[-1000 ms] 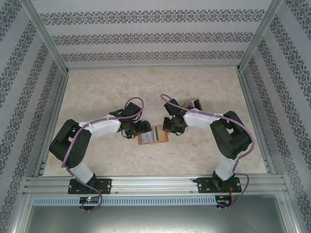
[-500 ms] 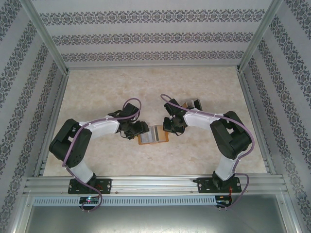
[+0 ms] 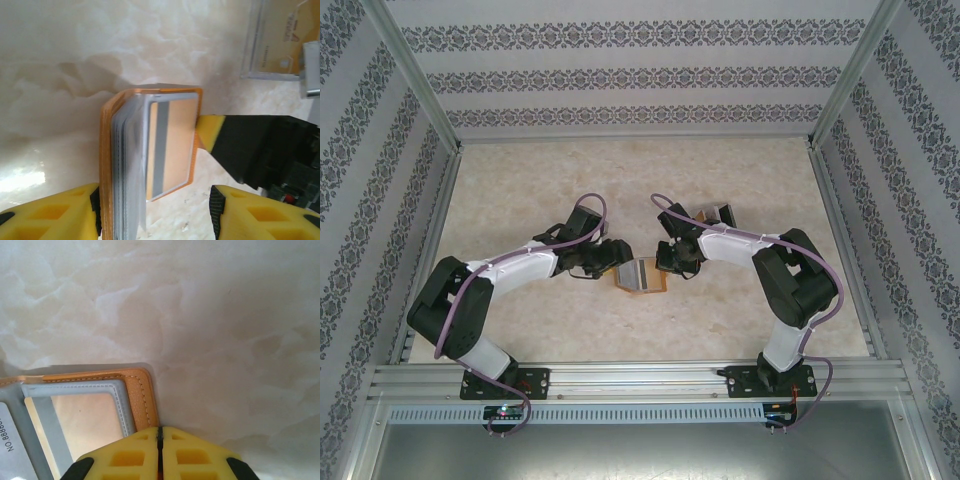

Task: Put the credit cards into the card holder
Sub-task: Close the card holder at the center of the table.

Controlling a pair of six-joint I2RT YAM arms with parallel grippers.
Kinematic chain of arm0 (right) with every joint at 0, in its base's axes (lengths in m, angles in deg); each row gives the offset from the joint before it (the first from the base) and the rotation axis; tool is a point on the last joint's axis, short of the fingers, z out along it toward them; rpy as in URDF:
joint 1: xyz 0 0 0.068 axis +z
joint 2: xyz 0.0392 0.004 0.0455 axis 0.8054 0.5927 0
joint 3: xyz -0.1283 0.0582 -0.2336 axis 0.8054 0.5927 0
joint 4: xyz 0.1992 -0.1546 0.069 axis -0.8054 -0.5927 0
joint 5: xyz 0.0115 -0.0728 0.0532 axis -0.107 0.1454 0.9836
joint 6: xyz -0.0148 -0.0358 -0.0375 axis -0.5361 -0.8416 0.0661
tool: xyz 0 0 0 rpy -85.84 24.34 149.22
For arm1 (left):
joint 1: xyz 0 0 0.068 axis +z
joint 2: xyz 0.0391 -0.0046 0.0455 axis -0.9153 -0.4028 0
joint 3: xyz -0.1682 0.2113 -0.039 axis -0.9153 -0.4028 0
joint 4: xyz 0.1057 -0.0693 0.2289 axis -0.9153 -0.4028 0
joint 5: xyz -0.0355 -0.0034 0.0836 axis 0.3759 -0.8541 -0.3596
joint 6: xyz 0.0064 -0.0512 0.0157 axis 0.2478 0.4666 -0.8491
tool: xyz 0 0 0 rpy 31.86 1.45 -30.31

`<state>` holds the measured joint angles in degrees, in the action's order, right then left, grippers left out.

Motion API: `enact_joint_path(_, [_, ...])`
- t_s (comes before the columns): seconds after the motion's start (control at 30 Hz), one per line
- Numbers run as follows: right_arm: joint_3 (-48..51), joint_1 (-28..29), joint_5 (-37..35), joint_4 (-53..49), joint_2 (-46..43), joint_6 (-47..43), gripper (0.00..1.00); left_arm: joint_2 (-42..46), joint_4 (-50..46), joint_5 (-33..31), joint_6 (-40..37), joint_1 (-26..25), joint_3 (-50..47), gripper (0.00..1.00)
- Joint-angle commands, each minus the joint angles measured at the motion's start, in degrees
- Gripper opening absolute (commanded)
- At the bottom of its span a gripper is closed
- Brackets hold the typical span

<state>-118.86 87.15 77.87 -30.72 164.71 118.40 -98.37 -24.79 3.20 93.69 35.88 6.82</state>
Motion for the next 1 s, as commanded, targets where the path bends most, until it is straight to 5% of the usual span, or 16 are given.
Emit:
enact_joint_path(0.0, [0.77,0.08,-0.65,-2.12,0.85,-0.03,0.08,-1.0,6.27,4.27,2.19,-0.69,1.58,0.58])
enact_joint_path(0.57, [4.29,-2.94,-2.39,-2.5,-6.8,1.19,0.2,-13.7,7.23,7.01,2.71,-4.05,9.0,0.56])
enact_joint_path(0.97, [6.77,-3.84,-0.4,-4.11,-12.24,0.48,0.2,-14.18,3.05,6.25,-0.83,-4.7,11.84,0.59])
